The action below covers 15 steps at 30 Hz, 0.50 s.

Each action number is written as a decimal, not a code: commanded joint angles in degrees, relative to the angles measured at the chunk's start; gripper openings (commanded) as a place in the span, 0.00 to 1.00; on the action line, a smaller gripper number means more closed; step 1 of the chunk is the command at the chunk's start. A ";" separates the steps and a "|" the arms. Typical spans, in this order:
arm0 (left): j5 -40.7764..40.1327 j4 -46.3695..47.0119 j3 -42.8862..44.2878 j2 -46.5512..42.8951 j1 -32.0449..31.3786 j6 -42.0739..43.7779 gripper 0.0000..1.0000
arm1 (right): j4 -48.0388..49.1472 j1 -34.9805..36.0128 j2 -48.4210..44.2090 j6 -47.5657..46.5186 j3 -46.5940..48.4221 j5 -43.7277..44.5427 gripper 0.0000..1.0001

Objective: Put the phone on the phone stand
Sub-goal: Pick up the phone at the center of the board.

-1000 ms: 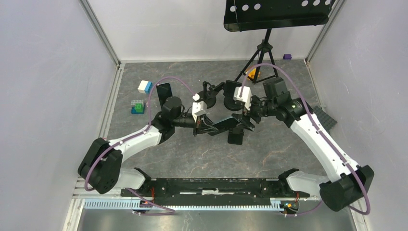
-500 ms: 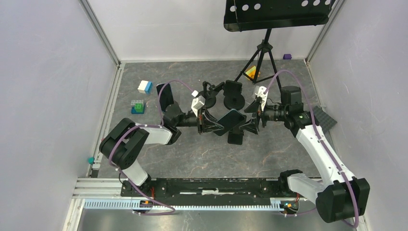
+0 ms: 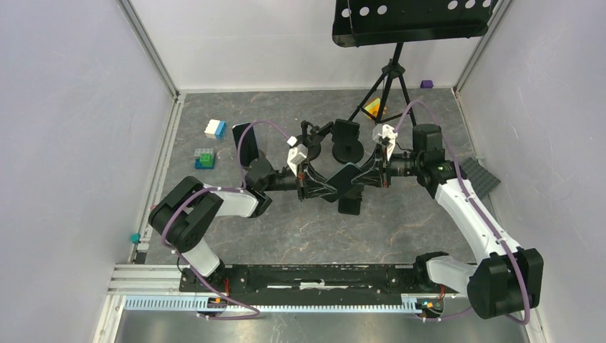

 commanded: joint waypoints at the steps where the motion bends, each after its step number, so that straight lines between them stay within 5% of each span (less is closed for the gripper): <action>1: -0.50 1.62 1.00 -0.89 -0.83 3.78 0.02 | 2.61 -0.16 0.08 1.21 1.57 -0.55 0.05; 4: -0.88 -3.84 0.94 -2.30 -0.83 8.53 0.11 | -2.97 -0.24 0.77 -3.09 4.54 3.88 0.00; 8: -2.38 -15.63 1.69 -5.84 -0.83 16.88 0.54 | -18.62 -1.03 4.33 -15.85 13.25 8.04 0.00; 12: -5.94 -29.58 3.46 -10.47 -0.82 27.24 0.87 | -28.98 -1.11 7.47 -24.09 20.11 13.51 0.00; 15: -8.39 -39.02 4.73 -14.19 -0.75 34.67 0.98 | -36.15 -1.08 11.00 -29.13 25.57 16.76 0.00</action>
